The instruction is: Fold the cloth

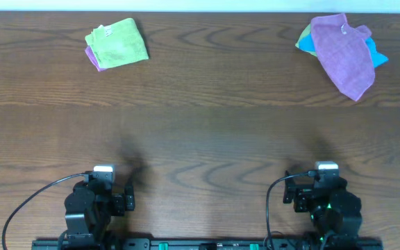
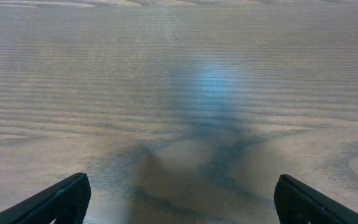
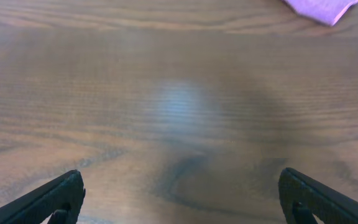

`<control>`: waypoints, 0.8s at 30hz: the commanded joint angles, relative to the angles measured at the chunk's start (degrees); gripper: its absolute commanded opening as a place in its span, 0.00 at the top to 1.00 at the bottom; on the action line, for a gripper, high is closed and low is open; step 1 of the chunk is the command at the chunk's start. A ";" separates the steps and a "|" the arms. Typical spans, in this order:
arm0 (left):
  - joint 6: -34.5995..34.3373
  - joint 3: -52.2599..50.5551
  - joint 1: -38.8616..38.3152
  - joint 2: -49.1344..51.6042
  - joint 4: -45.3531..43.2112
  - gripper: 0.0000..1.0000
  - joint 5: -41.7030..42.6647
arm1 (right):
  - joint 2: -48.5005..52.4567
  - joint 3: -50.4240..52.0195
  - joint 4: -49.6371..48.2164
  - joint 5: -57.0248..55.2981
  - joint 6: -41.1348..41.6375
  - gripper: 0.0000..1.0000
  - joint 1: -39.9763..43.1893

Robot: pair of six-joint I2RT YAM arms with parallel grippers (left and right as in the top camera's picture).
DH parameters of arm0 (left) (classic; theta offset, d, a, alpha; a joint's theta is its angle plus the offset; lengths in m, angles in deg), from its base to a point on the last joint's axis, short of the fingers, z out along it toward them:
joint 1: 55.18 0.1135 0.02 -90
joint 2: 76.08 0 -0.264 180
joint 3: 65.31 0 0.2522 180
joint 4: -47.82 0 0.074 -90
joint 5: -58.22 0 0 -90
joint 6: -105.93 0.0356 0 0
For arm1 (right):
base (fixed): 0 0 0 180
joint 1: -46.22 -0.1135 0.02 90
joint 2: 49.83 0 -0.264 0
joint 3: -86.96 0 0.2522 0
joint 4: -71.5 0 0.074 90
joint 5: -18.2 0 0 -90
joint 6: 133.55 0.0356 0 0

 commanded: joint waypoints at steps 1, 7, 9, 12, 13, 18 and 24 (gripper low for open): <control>1.27 -1.46 -0.28 -0.52 1.68 0.05 -0.68 | -0.63 1.57 -0.39 0.92 -0.79 0.01 1.40; 1.27 -1.46 -0.28 -0.52 1.68 0.05 -0.70 | -0.63 1.95 -0.59 0.90 -0.83 0.01 3.30; 1.27 -1.46 -0.28 -0.52 1.68 0.05 -0.68 | -0.63 1.95 -0.59 0.90 -0.83 0.01 3.58; 1.27 -1.46 -0.28 -0.52 1.68 0.05 -0.68 | -0.63 1.95 -0.61 0.92 -0.79 0.01 3.63; 1.27 -1.46 -0.28 -0.52 1.68 0.05 -0.68 | -0.63 1.95 -0.63 0.92 -0.81 0.01 3.63; 1.27 -1.46 -0.28 -0.52 1.68 0.04 -0.70 | -0.63 1.95 -0.63 0.92 -0.81 0.01 3.63; 1.27 -1.46 -0.28 -0.52 1.68 0.05 -0.68 | -0.63 1.95 -0.63 0.90 -0.81 0.01 3.63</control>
